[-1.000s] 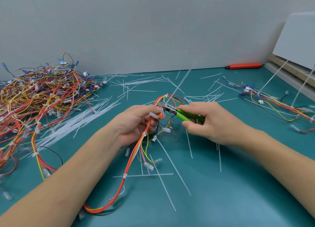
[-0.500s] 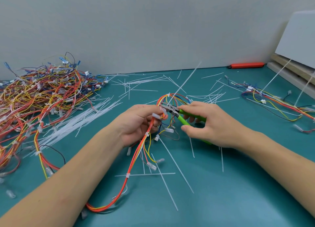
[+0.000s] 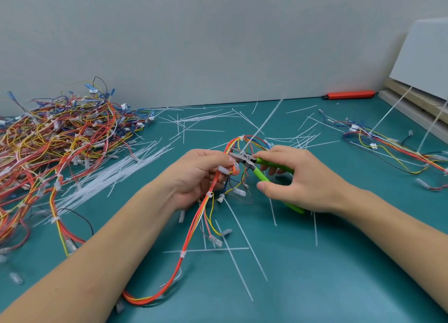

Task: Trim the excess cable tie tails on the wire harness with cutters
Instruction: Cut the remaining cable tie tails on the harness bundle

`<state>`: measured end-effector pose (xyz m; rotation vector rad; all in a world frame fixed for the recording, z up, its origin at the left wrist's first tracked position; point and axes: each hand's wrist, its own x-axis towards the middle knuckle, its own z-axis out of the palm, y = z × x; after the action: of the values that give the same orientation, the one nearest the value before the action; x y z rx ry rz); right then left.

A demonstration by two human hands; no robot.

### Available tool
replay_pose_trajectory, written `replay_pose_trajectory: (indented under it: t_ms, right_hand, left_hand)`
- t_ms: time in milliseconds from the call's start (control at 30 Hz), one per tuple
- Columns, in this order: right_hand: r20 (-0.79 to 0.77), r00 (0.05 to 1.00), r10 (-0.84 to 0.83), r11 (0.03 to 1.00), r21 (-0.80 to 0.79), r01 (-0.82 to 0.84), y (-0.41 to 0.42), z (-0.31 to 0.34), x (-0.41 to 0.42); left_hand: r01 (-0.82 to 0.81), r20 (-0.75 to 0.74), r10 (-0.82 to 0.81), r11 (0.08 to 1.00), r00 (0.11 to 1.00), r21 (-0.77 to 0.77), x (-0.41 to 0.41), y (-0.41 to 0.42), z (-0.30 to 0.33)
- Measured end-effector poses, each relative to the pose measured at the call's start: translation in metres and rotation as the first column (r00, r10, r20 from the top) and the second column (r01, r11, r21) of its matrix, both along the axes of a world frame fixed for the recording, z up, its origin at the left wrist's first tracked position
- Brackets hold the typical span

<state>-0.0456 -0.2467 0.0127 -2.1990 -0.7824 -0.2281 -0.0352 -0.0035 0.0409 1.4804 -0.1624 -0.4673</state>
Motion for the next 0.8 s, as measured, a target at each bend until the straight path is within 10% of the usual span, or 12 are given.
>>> replay_pose_trajectory:
  t_ms: [800]
  right_hand:
    - [-0.012,1.0,0.019,1.0,-0.005,-0.019,0.0002,0.001,-0.0007]
  left_hand:
    - [0.01,0.028,-0.011,1.0,1.0,0.025,0.002,-0.0002,-0.0051]
